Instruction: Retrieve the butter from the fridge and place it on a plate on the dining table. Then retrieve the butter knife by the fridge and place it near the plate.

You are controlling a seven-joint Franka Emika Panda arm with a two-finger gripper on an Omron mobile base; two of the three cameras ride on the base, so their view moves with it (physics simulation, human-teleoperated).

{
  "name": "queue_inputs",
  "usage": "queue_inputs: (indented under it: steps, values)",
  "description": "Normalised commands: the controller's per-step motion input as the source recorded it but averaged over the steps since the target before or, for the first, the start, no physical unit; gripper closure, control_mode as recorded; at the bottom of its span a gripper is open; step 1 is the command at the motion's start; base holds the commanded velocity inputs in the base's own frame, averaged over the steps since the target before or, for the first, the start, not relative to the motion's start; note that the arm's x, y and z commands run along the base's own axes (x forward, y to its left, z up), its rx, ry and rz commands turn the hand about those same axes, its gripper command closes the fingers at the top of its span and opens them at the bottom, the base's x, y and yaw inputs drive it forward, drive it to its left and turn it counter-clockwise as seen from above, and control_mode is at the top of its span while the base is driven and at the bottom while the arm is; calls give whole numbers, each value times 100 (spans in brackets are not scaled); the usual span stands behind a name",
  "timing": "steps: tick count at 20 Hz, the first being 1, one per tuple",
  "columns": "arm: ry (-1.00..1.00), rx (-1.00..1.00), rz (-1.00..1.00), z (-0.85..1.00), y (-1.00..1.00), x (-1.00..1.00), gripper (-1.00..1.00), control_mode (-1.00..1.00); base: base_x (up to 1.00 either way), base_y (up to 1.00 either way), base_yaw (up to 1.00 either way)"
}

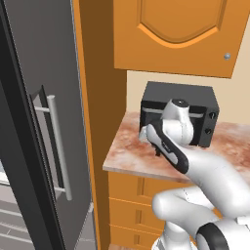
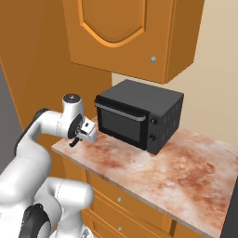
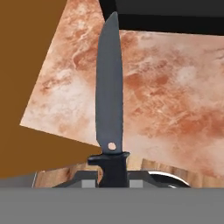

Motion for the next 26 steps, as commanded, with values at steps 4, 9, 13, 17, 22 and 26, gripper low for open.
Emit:
queue_inputs:
  steps: [4,9,13,17,22,26]
  values:
    - [2,-17,31,24,-4,-21,100,-100,0,0,0]
    - [0,-21,17,5,0,-22,100,-100,0,0,0]
    - [-7,-6,6,0,-5,-32,100,-100,0,0,0]
    - [-1,0,4,11,-16,-29,100,-100,0,0,0]
    - [0,0,0,32,-12,-34,100,-100,0,0,0]
    - [0,0,0,45,-5,-27,100,-100,0,0,0]
